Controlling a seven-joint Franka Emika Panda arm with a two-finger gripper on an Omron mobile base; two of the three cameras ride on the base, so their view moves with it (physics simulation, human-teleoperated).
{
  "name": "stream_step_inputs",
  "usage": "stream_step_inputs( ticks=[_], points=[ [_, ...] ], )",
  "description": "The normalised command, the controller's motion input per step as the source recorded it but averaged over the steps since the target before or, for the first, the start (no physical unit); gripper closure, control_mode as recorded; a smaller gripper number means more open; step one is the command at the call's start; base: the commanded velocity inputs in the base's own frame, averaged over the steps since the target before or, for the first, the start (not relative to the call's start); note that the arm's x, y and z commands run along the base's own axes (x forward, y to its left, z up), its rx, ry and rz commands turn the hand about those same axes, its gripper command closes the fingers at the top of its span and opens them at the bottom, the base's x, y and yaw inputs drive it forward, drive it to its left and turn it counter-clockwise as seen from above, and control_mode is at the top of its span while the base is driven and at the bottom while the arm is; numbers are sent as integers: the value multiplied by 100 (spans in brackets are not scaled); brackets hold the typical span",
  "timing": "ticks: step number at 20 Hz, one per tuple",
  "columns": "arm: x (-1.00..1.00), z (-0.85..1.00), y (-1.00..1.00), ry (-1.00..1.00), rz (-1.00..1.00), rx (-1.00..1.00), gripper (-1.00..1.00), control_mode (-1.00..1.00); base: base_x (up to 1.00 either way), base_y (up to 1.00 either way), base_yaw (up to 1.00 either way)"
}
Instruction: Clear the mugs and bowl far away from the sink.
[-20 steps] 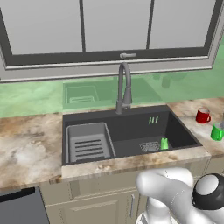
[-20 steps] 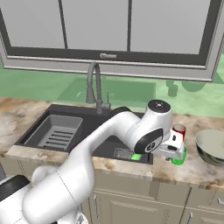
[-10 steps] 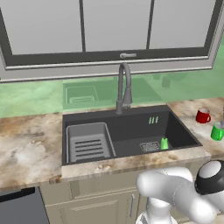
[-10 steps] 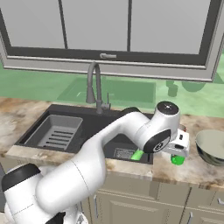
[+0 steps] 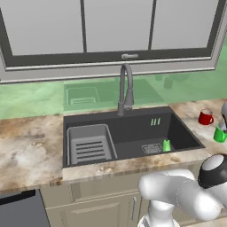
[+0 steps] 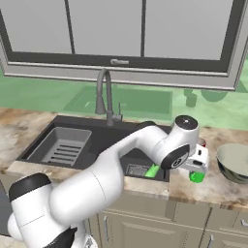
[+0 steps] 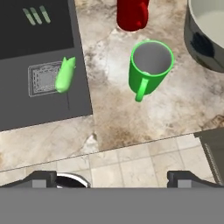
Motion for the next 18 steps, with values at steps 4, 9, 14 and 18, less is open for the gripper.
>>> stream_step_inputs(
  ticks=[4, 9, 14, 18],
  points=[
    [18, -28, 0, -1, -1, 0, -100, -100, 0, 0, 0],
    [9, -20, -17, 0, 0, 0, -100, -100, 0, 0, 0],
    [11, -19, -23, 0, 0, 0, -100, -100, 0, 0, 0],
    [15, -21, -27, 0, 0, 0, -100, -100, 0, 0, 0]
  ],
)
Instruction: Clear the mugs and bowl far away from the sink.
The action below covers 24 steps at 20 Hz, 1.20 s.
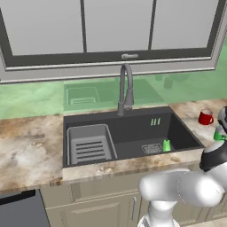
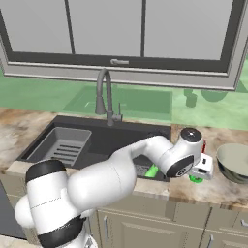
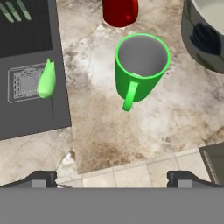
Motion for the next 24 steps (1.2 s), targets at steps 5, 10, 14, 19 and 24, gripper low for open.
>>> stream_step_inputs(
  ticks=[5, 10, 14, 19, 24],
  points=[
    [22, -15, -14, 0, 0, 0, -100, -100, 0, 0, 0],
    [20, -3, -3, 0, 0, 0, -100, -100, 0, 0, 0],
    [27, -1, 0, 0, 0, 0, -100, -100, 0, 0, 0],
    [13, -6, -6, 0, 0, 0, -100, -100, 0, 0, 0],
    [14, -29, -10, 0, 0, 0, -100, -100, 0, 0, 0]
  ],
)
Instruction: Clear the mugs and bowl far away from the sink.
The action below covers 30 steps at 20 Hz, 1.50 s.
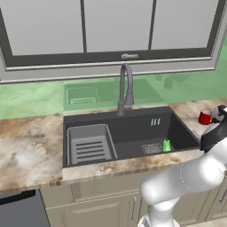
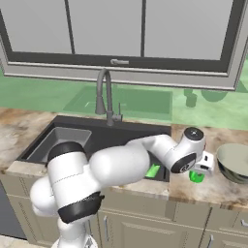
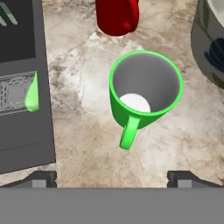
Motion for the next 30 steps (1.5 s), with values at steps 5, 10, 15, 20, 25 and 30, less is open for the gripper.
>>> stream_step_inputs(
  ticks=[5, 10, 15, 20, 25, 30],
  points=[
    [12, -32, -18, 0, 0, 0, -100, -100, 0, 0, 0],
    [16, -23, -14, 0, 0, 0, -100, -100, 0, 0, 0],
    [24, -15, -23, -1, 0, 0, -100, -100, 0, 0, 0],
    [22, -14, -19, 0, 0, 0, -100, -100, 0, 0, 0],
    [26, -9, -15, 0, 0, 0, -100, -100, 0, 0, 0],
    [5, -12, -1, 0, 0, 0, 100, -100, 0, 0, 0]
  ],
)
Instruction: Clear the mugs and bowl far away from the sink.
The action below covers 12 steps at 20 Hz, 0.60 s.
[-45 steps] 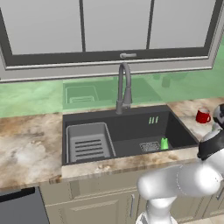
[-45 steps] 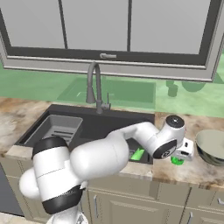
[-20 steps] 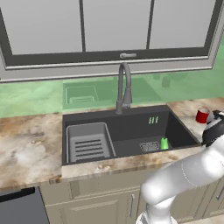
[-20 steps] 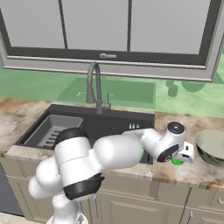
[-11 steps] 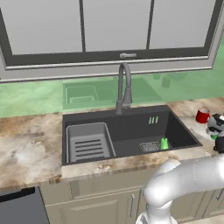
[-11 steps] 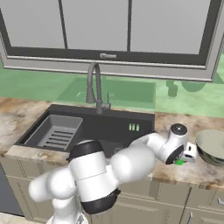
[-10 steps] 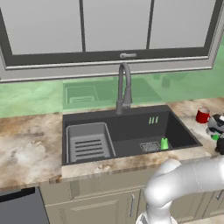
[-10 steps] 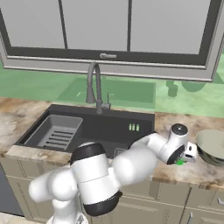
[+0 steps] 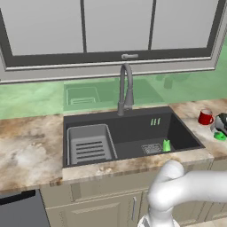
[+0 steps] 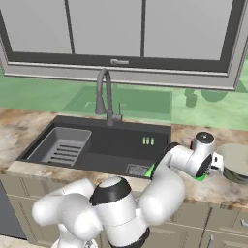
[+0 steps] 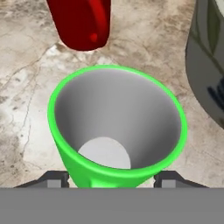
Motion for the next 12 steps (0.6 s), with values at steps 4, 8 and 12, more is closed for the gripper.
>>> stream_step_inputs(
  ticks=[4, 8, 12],
  points=[
    [0, -14, 0, 0, 0, 0, 100, -100, 0, 0, 0],
    [-24, -32, 14, 0, 0, 0, 100, -100, 0, 0, 0],
    [-53, -60, 46, 0, 0, 0, 100, -100, 0, 0, 0]
  ],
)
